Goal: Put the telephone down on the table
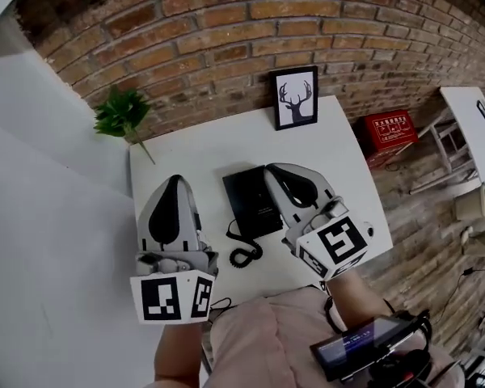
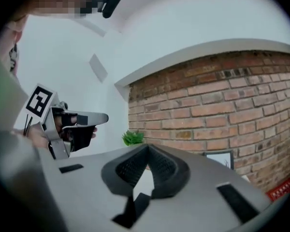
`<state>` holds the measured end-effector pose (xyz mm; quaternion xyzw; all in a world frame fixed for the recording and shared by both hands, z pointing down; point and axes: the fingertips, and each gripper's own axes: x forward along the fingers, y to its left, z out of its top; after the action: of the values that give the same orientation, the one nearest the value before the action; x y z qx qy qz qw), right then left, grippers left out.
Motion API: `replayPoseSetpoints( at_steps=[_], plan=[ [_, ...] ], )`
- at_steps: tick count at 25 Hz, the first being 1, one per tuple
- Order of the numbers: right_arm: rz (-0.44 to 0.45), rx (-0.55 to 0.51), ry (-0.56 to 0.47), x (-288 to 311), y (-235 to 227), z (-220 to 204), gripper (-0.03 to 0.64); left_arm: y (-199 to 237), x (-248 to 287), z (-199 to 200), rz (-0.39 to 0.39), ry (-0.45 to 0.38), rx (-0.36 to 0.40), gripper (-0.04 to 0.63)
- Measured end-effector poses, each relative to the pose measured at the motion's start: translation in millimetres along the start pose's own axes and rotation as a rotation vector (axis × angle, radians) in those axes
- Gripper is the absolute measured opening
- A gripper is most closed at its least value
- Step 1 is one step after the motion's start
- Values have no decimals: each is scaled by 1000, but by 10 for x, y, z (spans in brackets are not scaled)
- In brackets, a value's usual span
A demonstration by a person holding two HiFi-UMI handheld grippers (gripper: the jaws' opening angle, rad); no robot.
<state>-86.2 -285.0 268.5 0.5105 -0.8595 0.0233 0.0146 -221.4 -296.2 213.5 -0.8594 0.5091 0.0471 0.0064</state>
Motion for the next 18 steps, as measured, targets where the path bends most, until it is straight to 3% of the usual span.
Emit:
replayPoseSetpoints(
  at_steps=[9,18],
  plan=[
    [-85,-110,-76,-196,128,308,5,-190,-105,233,2,-55,121,5],
    [-101,-111,-48,-283,199,302,3,-320,-131,141,-18,-37,120,5]
  ],
)
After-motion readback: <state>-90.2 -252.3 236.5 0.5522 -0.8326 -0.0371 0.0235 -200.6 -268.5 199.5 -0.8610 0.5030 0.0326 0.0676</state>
